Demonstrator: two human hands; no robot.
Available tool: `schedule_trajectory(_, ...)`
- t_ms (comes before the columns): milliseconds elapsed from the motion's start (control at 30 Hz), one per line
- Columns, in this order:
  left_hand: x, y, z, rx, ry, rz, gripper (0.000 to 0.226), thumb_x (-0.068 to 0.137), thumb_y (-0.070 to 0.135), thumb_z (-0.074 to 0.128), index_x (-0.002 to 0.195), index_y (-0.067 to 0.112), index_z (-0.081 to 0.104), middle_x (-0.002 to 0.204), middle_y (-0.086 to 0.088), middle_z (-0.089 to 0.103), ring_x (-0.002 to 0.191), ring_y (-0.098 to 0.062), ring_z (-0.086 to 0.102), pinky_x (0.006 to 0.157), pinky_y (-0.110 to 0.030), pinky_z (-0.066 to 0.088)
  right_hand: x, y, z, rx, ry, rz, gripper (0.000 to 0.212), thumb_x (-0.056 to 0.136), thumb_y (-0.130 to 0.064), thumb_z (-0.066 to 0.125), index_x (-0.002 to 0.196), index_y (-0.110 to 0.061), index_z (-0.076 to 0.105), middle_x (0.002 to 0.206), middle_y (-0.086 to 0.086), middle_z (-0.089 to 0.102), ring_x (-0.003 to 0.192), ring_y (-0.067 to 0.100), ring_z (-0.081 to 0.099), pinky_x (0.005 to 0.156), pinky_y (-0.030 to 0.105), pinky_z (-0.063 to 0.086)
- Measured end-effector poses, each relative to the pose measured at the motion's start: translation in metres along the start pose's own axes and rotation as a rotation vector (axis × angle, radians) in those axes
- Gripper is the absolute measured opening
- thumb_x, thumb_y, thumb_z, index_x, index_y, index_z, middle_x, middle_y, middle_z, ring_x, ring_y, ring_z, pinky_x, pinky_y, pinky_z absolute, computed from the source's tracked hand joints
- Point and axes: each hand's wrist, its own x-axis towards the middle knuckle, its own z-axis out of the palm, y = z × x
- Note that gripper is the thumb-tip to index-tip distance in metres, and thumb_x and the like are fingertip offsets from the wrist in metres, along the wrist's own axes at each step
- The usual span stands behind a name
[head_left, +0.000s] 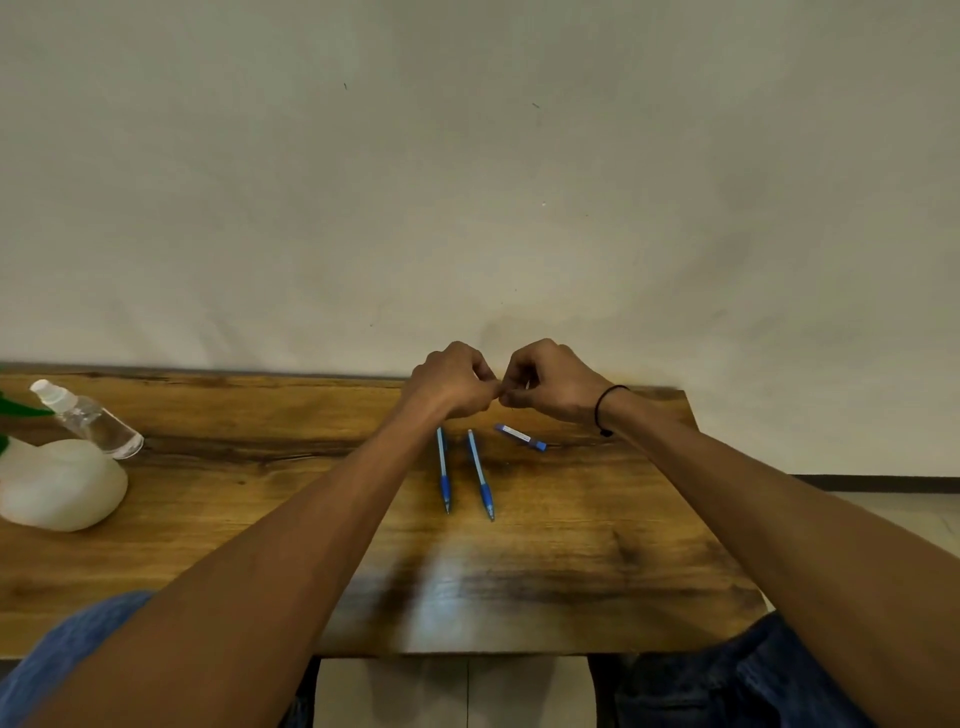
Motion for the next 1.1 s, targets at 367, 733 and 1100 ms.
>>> schedule_trajectory(367,0.013,-0.023,-0.004,-0.034,-0.044,-0.165,0.035,0.102,0.040,0.062,0.107,0.008,0.074,0.091,-0.005,0.076,0.087,-0.021,0.074,0.088,-0.039,0.062,-0.002,0.015,-0.011,0.216,0.013,0.113,0.006,0.091,-0.009,0.074,0.092,-0.003,0.072,0.080,0.009,0.077,0.077,0.021,0.074,0.063,0.028,0.061)
schedule_trajectory(733,0.024,-0.057,0.052,0.369,-0.096,-0.196,0.044,0.089,0.061,0.069,0.085,0.018,0.059,0.058,0.006,0.072,0.057,-0.008,0.070,0.066,-0.029,0.059,-0.003,0.012,-0.010,0.351,-0.026,0.158,0.008,0.090,-0.006,0.075,0.085,-0.005,0.070,0.077,0.011,0.077,0.070,0.016,0.071,0.064,0.028,0.058)
schedule_trajectory(1100,0.017,-0.048,0.064,0.123,-0.134,-0.236,0.032,0.088,0.039,0.081,0.089,0.014,0.061,0.061,0.002,0.074,0.048,-0.009,0.071,0.062,-0.028,0.063,-0.002,0.008,-0.009,0.373,-0.022,0.172,0.010,0.090,-0.008,0.075,0.092,0.001,0.071,0.081,0.012,0.078,0.073,0.018,0.070,0.066,0.030,0.058)
